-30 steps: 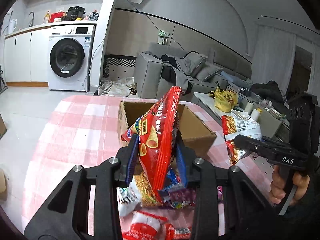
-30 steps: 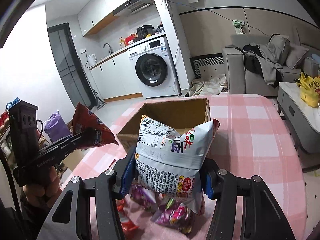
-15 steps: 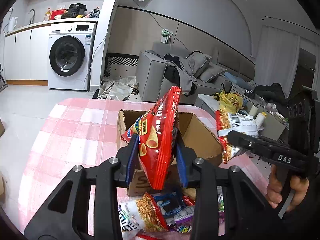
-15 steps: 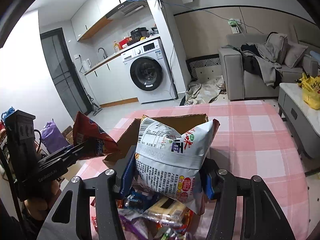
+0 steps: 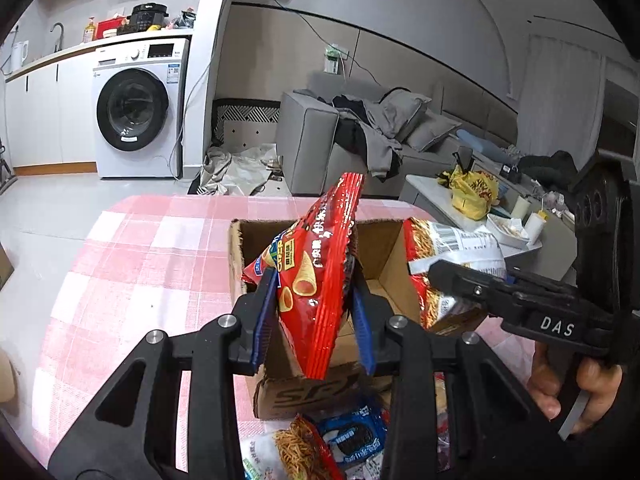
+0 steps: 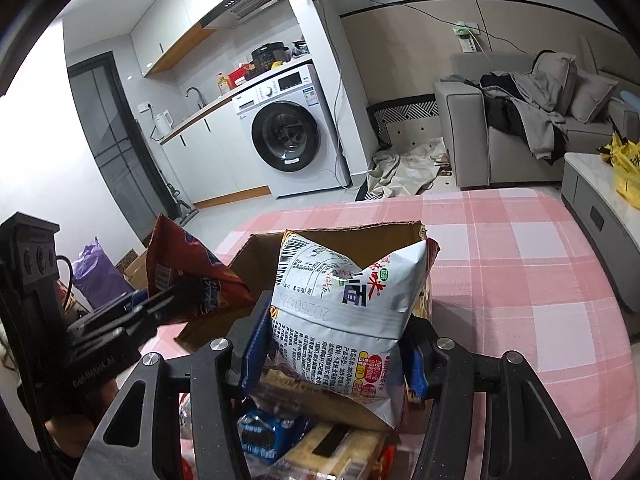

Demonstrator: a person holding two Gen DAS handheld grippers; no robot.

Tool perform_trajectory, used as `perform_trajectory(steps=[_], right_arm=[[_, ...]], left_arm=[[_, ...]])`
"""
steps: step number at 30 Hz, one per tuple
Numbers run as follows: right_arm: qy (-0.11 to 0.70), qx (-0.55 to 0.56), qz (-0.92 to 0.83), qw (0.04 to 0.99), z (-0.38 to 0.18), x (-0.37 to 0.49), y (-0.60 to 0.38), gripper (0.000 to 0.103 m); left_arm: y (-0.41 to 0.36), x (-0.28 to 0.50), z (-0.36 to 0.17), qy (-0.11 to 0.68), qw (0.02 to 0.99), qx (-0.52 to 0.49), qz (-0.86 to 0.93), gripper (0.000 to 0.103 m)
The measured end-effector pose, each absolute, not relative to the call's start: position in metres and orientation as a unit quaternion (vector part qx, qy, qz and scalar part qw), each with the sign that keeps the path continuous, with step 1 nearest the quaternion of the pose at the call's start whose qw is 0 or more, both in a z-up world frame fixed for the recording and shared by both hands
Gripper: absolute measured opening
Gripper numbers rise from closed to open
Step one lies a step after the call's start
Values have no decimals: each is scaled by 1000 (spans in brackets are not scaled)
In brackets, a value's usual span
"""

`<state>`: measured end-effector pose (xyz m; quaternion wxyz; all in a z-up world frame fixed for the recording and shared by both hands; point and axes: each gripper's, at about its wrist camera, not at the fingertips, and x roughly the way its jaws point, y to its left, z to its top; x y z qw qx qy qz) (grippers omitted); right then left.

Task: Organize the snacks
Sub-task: 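Lift both held bags over the box and release them inside, then withdraw both tools from the box back toward the snack pile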

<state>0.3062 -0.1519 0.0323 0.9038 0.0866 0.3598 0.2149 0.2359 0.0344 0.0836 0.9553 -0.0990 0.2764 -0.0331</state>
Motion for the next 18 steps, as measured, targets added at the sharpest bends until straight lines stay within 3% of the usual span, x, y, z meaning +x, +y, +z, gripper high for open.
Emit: perform_trajectory(steps=[13, 18], right_arm=[[379, 76, 224, 895, 22, 326, -141, 58], [355, 74, 210, 908, 27, 315, -147, 71]], left_arm=[[18, 287, 47, 308, 946, -99, -35, 33], [17, 282, 43, 315, 943, -101, -43, 34]])
